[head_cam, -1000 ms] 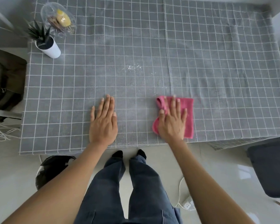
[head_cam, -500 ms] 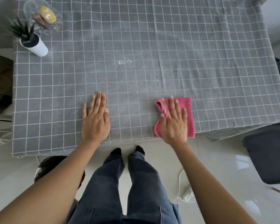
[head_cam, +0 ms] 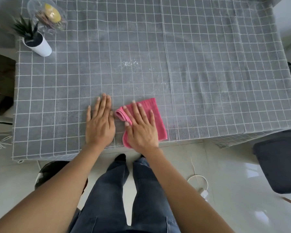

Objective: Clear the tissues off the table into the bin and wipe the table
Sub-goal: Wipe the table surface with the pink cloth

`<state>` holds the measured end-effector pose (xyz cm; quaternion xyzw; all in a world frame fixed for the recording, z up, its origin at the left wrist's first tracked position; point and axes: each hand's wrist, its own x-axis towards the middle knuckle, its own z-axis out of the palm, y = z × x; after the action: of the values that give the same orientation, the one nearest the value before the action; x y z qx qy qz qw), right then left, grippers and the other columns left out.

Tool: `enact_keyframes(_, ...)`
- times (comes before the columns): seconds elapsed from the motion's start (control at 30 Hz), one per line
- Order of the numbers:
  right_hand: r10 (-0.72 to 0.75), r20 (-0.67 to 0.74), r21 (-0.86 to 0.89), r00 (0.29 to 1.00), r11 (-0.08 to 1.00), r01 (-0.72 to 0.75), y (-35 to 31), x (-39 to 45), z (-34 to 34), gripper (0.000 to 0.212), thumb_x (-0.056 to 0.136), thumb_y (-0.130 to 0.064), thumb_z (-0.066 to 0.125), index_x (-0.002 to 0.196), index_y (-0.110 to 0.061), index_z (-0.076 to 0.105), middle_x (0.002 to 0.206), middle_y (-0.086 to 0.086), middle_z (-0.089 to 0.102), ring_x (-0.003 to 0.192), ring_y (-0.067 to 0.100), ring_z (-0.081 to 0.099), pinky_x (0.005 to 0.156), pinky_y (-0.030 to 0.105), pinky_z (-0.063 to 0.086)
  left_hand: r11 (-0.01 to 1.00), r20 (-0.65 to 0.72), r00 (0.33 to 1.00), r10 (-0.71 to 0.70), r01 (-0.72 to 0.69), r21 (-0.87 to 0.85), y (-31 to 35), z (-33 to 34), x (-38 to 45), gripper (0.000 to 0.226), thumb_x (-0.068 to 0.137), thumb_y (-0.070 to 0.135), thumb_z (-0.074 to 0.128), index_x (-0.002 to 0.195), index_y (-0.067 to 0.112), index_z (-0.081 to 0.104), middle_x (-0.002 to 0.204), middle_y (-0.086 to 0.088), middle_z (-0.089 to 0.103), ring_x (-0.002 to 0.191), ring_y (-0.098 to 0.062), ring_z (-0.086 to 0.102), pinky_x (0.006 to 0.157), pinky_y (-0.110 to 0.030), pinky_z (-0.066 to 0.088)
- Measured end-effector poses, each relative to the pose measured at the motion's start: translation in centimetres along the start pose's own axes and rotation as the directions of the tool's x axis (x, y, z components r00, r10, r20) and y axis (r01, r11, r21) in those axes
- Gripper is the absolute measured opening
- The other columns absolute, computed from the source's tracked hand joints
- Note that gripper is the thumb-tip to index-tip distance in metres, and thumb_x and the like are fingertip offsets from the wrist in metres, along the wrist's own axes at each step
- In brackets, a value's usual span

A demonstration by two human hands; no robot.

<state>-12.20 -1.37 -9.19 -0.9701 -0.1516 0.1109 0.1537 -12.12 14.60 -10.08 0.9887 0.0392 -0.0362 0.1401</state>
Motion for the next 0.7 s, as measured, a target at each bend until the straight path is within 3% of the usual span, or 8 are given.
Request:
enact_keyframes(0.07, 0.004, -0.005, -0.038, 1.000, 0.999, -0.004, 2.3, 0.0, -0.5, 0.051, 0.102, -0.045, 0.003, 0.151, -0.036, -0.010, 0.160, -0.006, -0.009, 0.147, 0.012, -0.014, 0.118, 0.044, -0.012, 1.000, 0.003, 1.000, -0.004, 0.004, -0.019, 0.0, 0.0, 0.0, 0.055, 0.101, 0.031, 0.012, 0.154, 0.019, 0.004, 0.161, 0.004, 0.002, 0.149, -0.011, -0.002, 0.122, -0.043, 0.001)
enact_keyframes(0.17, 0.185, -0.022, -0.065, 0.983, 0.980, -0.186, 7.4, 0.5, -2.2, 0.051, 0.098, -0.051, -0.009, 0.144, -0.038, -0.027, 0.158, -0.008, -0.020, 0.144, 0.013, -0.022, 0.119, 0.045, -0.010, 1.000, 0.002, 1.000, -0.006, 0.006, -0.024, 0.1, 0.0, 0.0, 0.054, 0.102, 0.032, 0.009, 0.154, 0.020, 0.002, 0.161, 0.004, 0.000, 0.149, -0.010, -0.004, 0.122, -0.043, 0.000)
enact_keyframes(0.27, 0.357, -0.053, -0.017, 0.933, 0.933, -0.358, 11.9, 0.4, -4.5, 0.051, 0.097, -0.051, -0.009, 0.144, -0.035, -0.022, 0.157, -0.010, -0.020, 0.145, 0.012, -0.019, 0.119, 0.046, -0.008, 1.000, 0.006, 1.000, -0.010, 0.011, -0.029, 0.1, -0.1, -0.1, 0.054, 0.101, 0.034, 0.006, 0.153, 0.020, 0.001, 0.161, 0.005, -0.001, 0.149, -0.010, -0.004, 0.122, -0.043, -0.001)
enact_keyframes(0.43, 0.428, -0.060, 0.028, 0.902, 0.904, -0.427, 12.2, 0.3, -5.3, 0.047, 0.100, -0.044, 0.004, 0.143, -0.037, -0.015, 0.160, -0.007, -0.013, 0.147, 0.012, -0.013, 0.117, 0.045, -0.013, 1.000, 0.002, 1.000, -0.020, 0.020, -0.024, 0.1, -0.1, 0.0, 0.054, 0.101, 0.033, 0.006, 0.153, 0.020, 0.001, 0.160, 0.005, -0.003, 0.148, -0.010, -0.005, 0.122, -0.042, -0.003)
enact_keyframes(0.5, 0.399, -0.018, -0.009, 0.917, 0.917, -0.399, 10.6, 0.8, -5.0, 0.050, 0.098, -0.048, -0.003, 0.146, -0.038, -0.015, 0.159, -0.004, -0.018, 0.146, 0.016, -0.017, 0.116, 0.046, -0.015, 1.000, 0.001, 1.000, -0.021, 0.021, -0.013, 0.2, -0.1, 0.0, 0.054, 0.101, 0.033, 0.005, 0.153, 0.020, 0.001, 0.160, 0.005, -0.003, 0.148, -0.010, -0.006, 0.122, -0.041, -0.003)
enact_keyframes(0.57, 0.251, 0.027, -0.053, 0.968, 0.967, -0.249, 7.7, 0.9, -3.9, 0.054, 0.096, -0.050, -0.009, 0.148, -0.040, -0.015, 0.157, -0.004, -0.023, 0.143, 0.018, -0.023, 0.114, 0.046, -0.018, 1.000, 0.002, 1.000, -0.022, 0.022, -0.016, 0.2, 0.0, 0.0, 0.055, 0.101, 0.033, 0.006, 0.153, 0.019, 0.002, 0.160, 0.005, -0.002, 0.148, -0.010, -0.005, 0.122, -0.042, -0.002)
enact_keyframes(0.63, 0.104, 0.053, -0.026, 0.993, 0.994, -0.102, 4.2, 0.9, -2.4, 0.052, 0.098, -0.048, -0.007, 0.147, -0.041, -0.018, 0.157, -0.005, -0.021, 0.143, 0.015, -0.025, 0.114, 0.044, -0.019, 1.000, -0.002, 1.000, -0.023, 0.023, -0.011, 0.3, 0.0, 0.0, 0.055, 0.101, 0.032, 0.008, 0.153, 0.019, 0.004, 0.161, 0.004, 0.000, 0.149, -0.011, -0.003, 0.122, -0.043, 0.000)
enact_keyframes(0.7, 0.045, 0.054, 0.015, 0.998, 0.999, -0.046, 2.4, 0.8, -1.4, 0.051, 0.099, -0.047, -0.002, 0.147, -0.040, -0.017, 0.159, -0.009, -0.016, 0.145, 0.011, -0.021, 0.114, 0.040, -0.021, 1.000, 0.000, 1.000, -0.024, 0.024, 0.000, 0.2, -0.1, 0.0, 0.055, 0.101, 0.031, 0.011, 0.154, 0.018, 0.005, 0.161, 0.003, 0.002, 0.149, -0.011, -0.002, 0.122, -0.043, 0.001)
